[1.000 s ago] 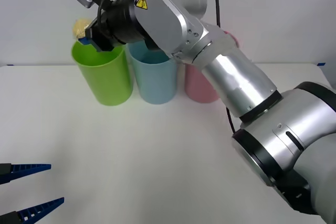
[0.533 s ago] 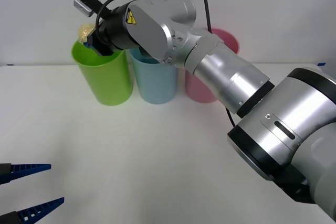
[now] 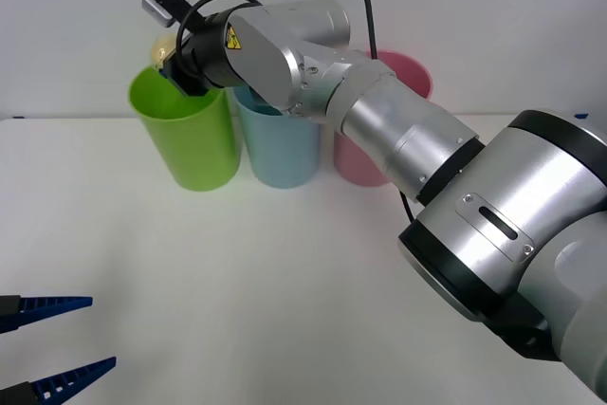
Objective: Put cans in the blue bin and PET bottles in the pink bin and trash in the green bin.
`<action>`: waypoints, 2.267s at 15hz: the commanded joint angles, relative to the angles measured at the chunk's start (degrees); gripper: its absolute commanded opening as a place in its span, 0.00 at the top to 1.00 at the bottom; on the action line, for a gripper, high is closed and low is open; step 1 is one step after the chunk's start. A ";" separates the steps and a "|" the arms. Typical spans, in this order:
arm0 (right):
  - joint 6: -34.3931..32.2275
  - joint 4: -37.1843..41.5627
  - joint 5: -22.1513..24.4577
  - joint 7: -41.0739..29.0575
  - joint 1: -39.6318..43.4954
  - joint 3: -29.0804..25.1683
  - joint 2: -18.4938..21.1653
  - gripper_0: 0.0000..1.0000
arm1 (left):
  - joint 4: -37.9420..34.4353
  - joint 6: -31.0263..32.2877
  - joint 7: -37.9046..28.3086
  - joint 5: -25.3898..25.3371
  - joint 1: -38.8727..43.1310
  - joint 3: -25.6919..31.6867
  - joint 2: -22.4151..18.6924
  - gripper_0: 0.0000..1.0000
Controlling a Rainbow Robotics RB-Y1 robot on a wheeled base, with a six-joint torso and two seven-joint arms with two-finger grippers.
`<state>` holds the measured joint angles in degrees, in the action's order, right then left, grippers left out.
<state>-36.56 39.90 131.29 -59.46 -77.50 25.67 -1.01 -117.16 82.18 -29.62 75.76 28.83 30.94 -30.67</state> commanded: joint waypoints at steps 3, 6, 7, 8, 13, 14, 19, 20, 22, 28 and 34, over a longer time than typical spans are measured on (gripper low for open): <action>0.09 0.00 -0.60 -0.39 0.07 2.80 0.01 1.00 | 0.00 0.00 0.00 0.00 0.00 0.00 0.00 0.00; 0.09 0.00 -1.30 -0.48 0.16 3.51 0.01 1.00 | 0.00 0.00 0.00 0.00 0.00 0.00 0.00 0.00; 0.09 0.00 -1.48 -0.48 0.07 3.51 0.01 1.00 | 0.00 0.00 0.00 0.00 0.00 0.00 0.00 0.00; 0.09 0.00 -1.22 -0.48 0.07 3.51 0.01 1.00 | 0.00 0.00 0.00 0.00 0.00 0.00 0.00 0.00; 0.09 0.00 -0.95 -0.74 0.16 3.51 0.01 1.00 | 0.00 0.00 0.00 0.00 0.00 0.00 0.00 0.00; 0.09 0.00 -0.95 -0.74 0.16 3.51 0.01 1.00 | 0.00 0.00 0.00 0.00 0.00 0.00 0.00 0.00; 0.09 0.00 -0.95 -0.92 0.16 3.51 0.01 1.00 | 0.00 0.00 0.00 0.00 0.00 0.00 0.00 0.00; 0.09 0.00 -0.95 -0.92 0.16 3.51 0.01 1.00 | 0.00 0.00 0.00 0.00 0.00 0.00 0.00 0.00; 0.26 0.00 -0.78 -0.65 0.16 3.51 0.01 0.65 | 0.00 0.00 0.00 0.00 0.00 0.00 0.00 0.00; 2.02 0.00 -1.13 0.58 0.42 3.51 0.01 0.00 | 0.00 0.00 0.00 0.00 0.00 0.00 0.00 0.00; 2.02 0.00 -1.22 0.67 0.42 3.51 0.01 0.00 | 0.00 0.00 0.00 0.00 0.00 0.00 0.00 0.00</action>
<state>-34.54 39.90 130.14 -58.82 -77.10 29.14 -1.00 -117.16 82.18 -29.62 75.76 28.83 30.94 -30.67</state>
